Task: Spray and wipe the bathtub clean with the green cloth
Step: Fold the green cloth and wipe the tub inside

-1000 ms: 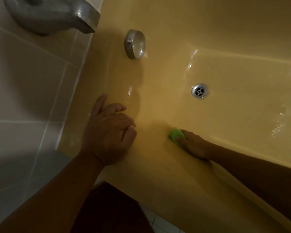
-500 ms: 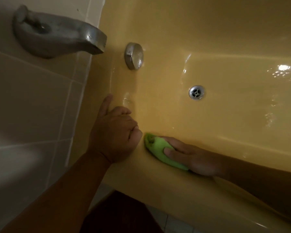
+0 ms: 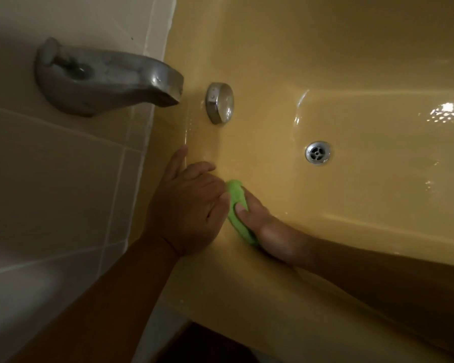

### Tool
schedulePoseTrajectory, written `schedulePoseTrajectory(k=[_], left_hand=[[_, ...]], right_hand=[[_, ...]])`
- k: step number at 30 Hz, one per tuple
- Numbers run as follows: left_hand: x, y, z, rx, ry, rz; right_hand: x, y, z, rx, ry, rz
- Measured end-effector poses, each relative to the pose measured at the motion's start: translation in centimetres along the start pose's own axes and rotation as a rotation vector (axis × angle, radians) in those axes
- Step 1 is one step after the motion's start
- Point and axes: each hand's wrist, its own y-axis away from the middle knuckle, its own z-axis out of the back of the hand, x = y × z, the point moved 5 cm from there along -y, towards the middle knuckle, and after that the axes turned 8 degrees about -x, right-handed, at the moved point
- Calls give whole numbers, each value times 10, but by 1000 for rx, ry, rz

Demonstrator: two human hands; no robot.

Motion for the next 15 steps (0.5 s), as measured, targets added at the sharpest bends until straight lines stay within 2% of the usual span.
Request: schedulePoseTrajectory(k=[2, 5, 8, 11, 13, 15], left_hand=[[3, -4, 2, 4, 24, 16], [8, -9, 2, -10, 35, 13], [13, -14, 1, -16, 16, -2], [18, -18, -1, -10, -12, 25], [21, -19, -2, 11, -22, 41], [24, -19, -3, 5, -21, 48]], right_hand=[[20, 23, -3, 85, 9, 139], [-6, 13, 11, 165, 89, 151], [-69, -38, 31, 44, 170, -45], [-113, -81, 43, -170, 252, -339], [-104, -91, 32, -211, 143, -480], [-69, -93, 13, -198, -52, -416]])
